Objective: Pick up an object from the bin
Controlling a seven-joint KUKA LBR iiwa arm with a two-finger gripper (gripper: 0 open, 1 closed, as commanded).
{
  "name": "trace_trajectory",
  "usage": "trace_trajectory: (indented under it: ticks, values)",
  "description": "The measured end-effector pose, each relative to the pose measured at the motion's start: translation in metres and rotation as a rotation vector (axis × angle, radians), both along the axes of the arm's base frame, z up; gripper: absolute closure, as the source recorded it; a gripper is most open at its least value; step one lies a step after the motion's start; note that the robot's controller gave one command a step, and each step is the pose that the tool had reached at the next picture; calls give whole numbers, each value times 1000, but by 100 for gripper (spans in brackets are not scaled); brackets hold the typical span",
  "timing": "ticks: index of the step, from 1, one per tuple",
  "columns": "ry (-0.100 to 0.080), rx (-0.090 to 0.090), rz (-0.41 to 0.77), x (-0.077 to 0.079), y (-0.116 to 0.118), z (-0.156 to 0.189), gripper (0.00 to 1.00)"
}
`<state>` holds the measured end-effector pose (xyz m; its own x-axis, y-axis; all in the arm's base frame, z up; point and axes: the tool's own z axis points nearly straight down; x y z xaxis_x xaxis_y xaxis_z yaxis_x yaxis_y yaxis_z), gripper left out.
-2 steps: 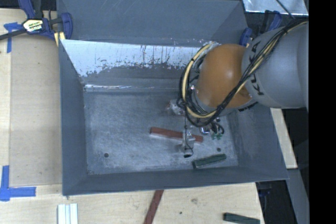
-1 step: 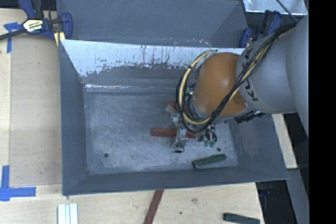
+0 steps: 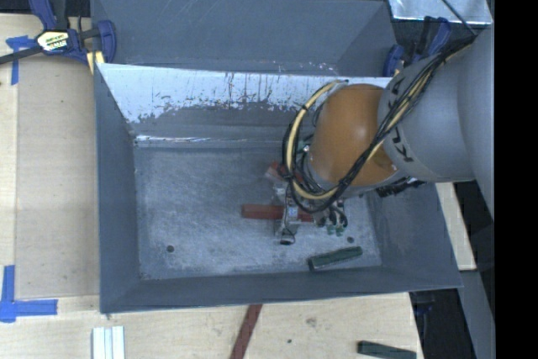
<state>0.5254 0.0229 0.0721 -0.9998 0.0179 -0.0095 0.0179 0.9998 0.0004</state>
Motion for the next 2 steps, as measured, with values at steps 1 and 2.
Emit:
trace_trajectory:
  ticks: [1,2]
  values:
    - [4,0,1,-1,0,3,100]
    - [16,0,1,-4,0,21,100]
